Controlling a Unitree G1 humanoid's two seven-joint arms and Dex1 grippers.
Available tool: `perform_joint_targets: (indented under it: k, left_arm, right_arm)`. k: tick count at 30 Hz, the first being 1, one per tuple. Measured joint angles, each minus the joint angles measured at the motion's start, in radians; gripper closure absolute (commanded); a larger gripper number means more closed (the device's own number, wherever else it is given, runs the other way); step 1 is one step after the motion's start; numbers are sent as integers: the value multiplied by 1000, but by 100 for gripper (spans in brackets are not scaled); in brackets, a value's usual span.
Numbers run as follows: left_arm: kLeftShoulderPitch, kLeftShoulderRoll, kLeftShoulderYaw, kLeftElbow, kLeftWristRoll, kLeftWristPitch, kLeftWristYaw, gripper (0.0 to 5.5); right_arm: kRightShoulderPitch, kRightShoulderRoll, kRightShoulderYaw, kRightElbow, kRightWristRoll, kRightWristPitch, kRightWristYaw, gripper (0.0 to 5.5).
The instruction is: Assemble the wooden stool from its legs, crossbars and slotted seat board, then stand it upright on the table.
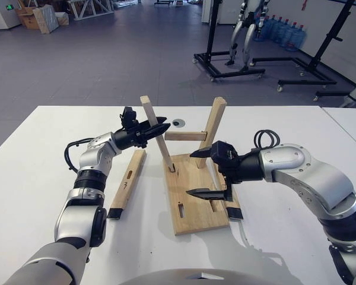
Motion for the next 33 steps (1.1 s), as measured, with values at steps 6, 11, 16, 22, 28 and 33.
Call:
perform_joint_targets:
  k: [6,11,16,22,28,33]
  left_arm:
    - [1,-8,-15,-3,2,-18,0,348]
    - [8,-16,-21,-17,3,-22,0,348]
    - [20,-17,-22,-34,2,-26,1,348]
    - [34,-21,-24,-59,-4,-16,4,348]
    - [49,-24,-19,-75,-25,17,22,348]
    - [55,-23,-26,-72,-23,-1,20,348]
  right_arm:
    - [0,0,0,0,0,0,0,10]
    - [0,1,0,-3,1,0,0,10]
    - [0,1,0,-4,3,0,-1,10]
    - [0,1,0,-6,4,0,-2,10]
    - [0,3,2,-6,8,0,-2,10]
    - [0,3,3,-6,10,0,-9,10]
